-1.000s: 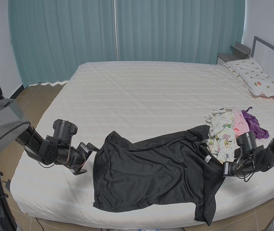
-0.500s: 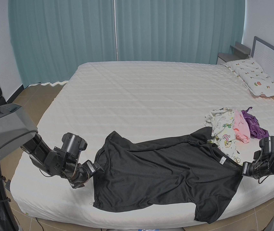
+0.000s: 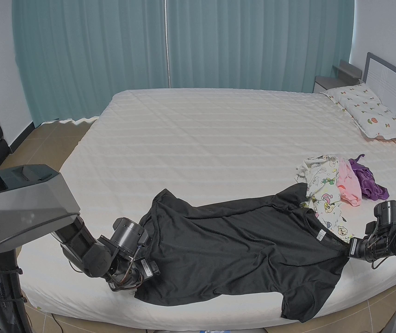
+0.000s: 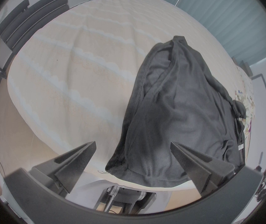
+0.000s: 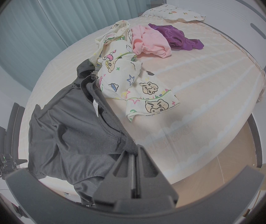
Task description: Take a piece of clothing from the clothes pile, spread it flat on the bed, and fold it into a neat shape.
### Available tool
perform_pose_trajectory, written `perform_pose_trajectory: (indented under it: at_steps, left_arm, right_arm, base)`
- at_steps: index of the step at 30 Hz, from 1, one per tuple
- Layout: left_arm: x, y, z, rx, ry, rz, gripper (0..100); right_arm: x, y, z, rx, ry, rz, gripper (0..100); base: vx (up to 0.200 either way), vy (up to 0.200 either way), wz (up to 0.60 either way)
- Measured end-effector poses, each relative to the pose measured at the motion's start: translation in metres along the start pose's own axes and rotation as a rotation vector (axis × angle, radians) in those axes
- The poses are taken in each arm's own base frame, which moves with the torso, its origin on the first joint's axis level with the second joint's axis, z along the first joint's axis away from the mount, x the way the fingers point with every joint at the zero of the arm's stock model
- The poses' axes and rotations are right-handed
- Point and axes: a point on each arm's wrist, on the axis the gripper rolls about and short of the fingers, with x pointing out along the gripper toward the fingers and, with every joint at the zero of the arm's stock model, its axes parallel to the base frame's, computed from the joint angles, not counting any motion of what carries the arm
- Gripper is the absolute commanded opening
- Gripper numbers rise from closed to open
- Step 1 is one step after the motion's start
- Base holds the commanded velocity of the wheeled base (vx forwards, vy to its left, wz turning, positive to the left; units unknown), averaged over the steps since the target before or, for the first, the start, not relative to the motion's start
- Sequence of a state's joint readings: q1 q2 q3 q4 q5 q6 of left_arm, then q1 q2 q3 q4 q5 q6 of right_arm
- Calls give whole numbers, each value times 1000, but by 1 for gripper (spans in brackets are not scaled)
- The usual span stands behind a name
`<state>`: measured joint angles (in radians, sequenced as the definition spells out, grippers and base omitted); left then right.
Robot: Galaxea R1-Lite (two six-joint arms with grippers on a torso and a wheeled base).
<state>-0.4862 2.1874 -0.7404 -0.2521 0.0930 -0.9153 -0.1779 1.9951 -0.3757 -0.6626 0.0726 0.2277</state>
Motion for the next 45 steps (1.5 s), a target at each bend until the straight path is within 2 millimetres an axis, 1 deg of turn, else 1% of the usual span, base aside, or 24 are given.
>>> perform_pose_trajectory:
  at_steps: [2, 3, 10, 12, 15, 20, 23, 24, 30, 36, 40, 41, 42, 43, 45]
  left_arm:
    - [3, -1, -4, 17, -6, 19, 100]
    - [4, -2, -6, 26, -9, 25, 0]
    - [10, -7, -20, 77, -11, 59, 0]
    - [12, -5, -22, 96, -6, 70, 0]
    - [13, 2, -21, 118, 1, 97, 0]
    - [13, 23, -11, 120, 18, 159, 0]
    - [8, 35, -8, 129, 57, 215, 0]
    - [4, 42, -6, 134, 86, 249, 0]
    - [-14, 63, 0, 181, 184, 341, 0]
    - [-30, 77, 4, 207, 262, 394, 0]
    - [-32, 77, 7, 206, 254, 371, 0]
    - [-32, 76, 8, 204, 249, 364, 0]
    - [-31, 75, 8, 202, 244, 352, 0]
    - [-30, 74, 9, 200, 239, 343, 100]
    - [-28, 73, 10, 196, 231, 323, 100]
  right_arm:
    - [0, 0, 0, 0, 2, 3, 0]
    - [0, 0, 0, -1, 3, 5, 0]
    - [0, 0, -1, 1, 6, 12, 0]
    - [0, 0, 0, 2, 4, 12, 0]
    - [0, 1, 0, 2, -3, 18, 0]
    - [0, 1, 2, 2, -18, 32, 0]
    - [0, 1, 3, 2, -26, 35, 0]
    - [1, 1, 4, 1, -31, 38, 0]
    - [2, 3, 5, -4, -45, 46, 0]
    - [3, 8, 7, -17, -52, 57, 0]
    - [7, 8, 9, -20, -54, 45, 0]
    - [8, 7, 9, -19, -54, 38, 100]
    - [9, 5, 10, -14, -55, 28, 100]
    - [10, 3, 11, -10, -58, 18, 100]
    - [11, -1, 13, 0, -60, 9, 100]
  base:
    - [0, 0, 0]
    - [0, 0, 0]
    - [0, 0, 0]
    - [0, 0, 0]
    - [0, 0, 0]
    - [0, 0, 0]
    - [0, 0, 0]
    - [0, 0, 0]
    - [0, 0, 0]
    - [0, 0, 0]
    - [0, 0, 0]
    - [0, 0, 0]
    - [0, 0, 0]
    - [0, 0, 0]
    - [0, 0, 0]
